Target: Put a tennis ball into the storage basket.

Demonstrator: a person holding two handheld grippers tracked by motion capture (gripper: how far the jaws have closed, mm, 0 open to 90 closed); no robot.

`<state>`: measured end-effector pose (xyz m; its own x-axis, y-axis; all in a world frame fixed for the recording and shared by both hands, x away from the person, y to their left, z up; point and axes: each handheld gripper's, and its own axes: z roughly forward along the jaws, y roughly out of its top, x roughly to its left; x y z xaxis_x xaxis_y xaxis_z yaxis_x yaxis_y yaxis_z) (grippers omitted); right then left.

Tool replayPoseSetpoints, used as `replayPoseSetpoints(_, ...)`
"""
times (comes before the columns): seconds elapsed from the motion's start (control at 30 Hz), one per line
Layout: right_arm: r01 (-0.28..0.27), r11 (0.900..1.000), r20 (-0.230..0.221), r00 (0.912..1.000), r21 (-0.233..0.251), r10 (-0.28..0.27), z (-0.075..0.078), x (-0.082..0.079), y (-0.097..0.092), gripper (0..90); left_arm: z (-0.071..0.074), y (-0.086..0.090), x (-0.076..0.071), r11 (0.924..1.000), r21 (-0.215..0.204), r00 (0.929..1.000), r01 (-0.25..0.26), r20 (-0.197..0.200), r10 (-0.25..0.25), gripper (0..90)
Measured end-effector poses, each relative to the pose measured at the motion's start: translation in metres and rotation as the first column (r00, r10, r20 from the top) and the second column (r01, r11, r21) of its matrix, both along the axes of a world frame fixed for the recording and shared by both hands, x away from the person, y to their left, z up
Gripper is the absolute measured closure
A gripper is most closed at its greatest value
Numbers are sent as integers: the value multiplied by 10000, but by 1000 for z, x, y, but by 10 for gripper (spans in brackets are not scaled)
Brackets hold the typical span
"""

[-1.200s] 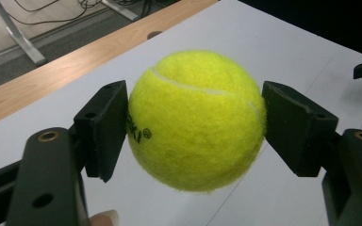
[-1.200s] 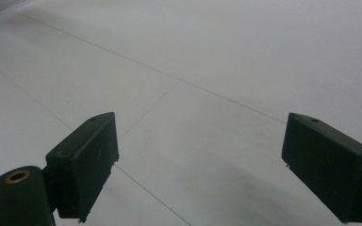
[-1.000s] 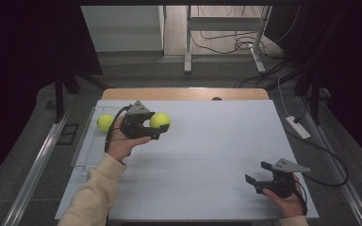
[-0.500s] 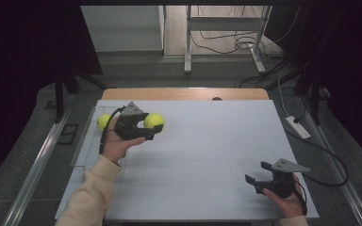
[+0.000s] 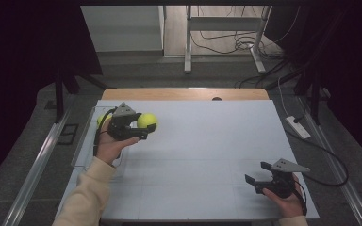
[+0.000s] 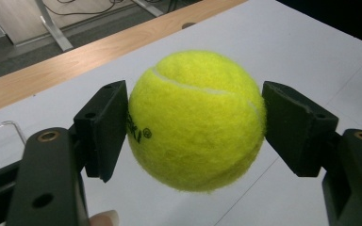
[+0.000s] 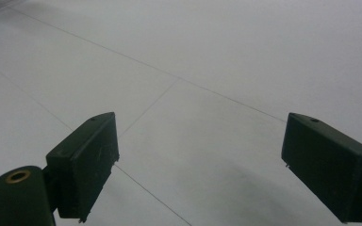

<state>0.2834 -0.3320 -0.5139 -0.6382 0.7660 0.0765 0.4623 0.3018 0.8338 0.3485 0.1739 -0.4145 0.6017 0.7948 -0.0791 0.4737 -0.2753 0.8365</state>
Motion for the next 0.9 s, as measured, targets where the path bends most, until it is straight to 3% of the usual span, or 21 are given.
replayPoseSetpoints(0.37, -1, 10000, 14, 10000, 10, 1, 0, 0, 0, 119, -2, 6, -1, 9996, 101, 9997, -257, 36, 257, 278)
replayPoseSetpoints(0.9, 23, 10000, 11, 10000, 20, -23, 1, 0, 1, 119, -4, 28, -6, 9969, -37, 9969, -782, 74, 782, 278)
